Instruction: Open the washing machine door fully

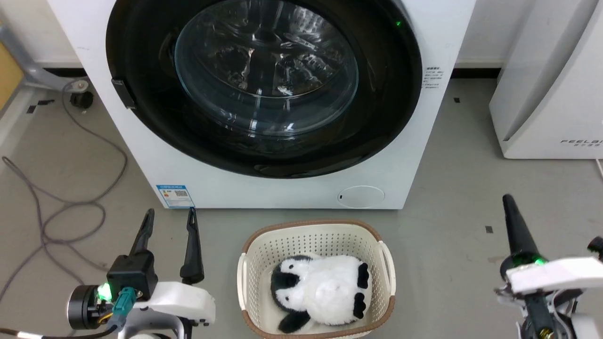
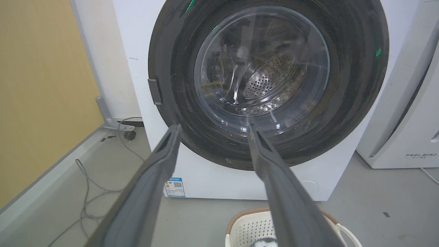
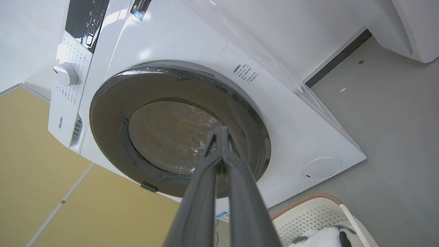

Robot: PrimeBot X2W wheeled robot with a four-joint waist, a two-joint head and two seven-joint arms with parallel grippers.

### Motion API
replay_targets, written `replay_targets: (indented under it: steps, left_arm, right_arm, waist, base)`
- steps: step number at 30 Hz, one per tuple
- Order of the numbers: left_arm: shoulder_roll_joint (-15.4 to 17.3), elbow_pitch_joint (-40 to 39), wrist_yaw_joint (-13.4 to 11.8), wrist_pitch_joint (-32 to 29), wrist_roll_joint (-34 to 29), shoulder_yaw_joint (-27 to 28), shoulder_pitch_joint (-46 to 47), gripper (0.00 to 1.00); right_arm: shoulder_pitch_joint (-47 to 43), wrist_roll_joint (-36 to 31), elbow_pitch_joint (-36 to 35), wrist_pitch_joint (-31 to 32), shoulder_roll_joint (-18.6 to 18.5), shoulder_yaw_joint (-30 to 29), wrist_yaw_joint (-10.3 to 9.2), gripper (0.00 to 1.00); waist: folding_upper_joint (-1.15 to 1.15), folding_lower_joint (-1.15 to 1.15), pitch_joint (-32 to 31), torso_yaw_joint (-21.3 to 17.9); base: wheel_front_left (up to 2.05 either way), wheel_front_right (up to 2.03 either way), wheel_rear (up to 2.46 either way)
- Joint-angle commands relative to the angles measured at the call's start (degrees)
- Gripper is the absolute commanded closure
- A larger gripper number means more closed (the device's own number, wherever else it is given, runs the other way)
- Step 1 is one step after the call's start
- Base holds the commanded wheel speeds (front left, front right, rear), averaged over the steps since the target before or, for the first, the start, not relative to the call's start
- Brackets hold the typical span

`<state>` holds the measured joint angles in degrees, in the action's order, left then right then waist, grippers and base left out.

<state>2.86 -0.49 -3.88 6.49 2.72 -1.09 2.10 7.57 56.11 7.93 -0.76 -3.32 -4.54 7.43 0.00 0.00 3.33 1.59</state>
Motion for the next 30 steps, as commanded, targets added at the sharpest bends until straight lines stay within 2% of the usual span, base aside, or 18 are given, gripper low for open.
replay_targets:
  steps: [1, 15, 30]
  left_arm:
    - [0.01, -0.46, -0.28, 0.56, 0.28, -0.08, 1.06, 0.00]
    - [0.01, -1.40, -1.11, 2.24, 0.66, -0.59, 3.55, 0.00]
    - [0.01, -2.39, -2.71, 4.03, 2.25, -2.11, 6.95, 0.00]
  right_arm:
    - [1.66, 2.36, 0.70, 0.32, -0.55, -0.41, 0.03, 1.00]
    - [14.41, 13.53, 9.85, 1.85, -4.88, -3.72, 0.04, 1.00]
    - [34.10, 22.83, 23.02, 3.92, -11.28, -2.25, 0.04, 1.00]
  waist:
    - [0.00, 0.00, 0.49, 0.27]
    - [0.00, 0.00, 4.99, 2.65]
    - [0.00, 0.00, 11.36, 5.86]
  base:
    - [0.00, 0.00, 0.00]
    - [0.00, 0.00, 0.00]
    - [0.00, 0.00, 0.00]
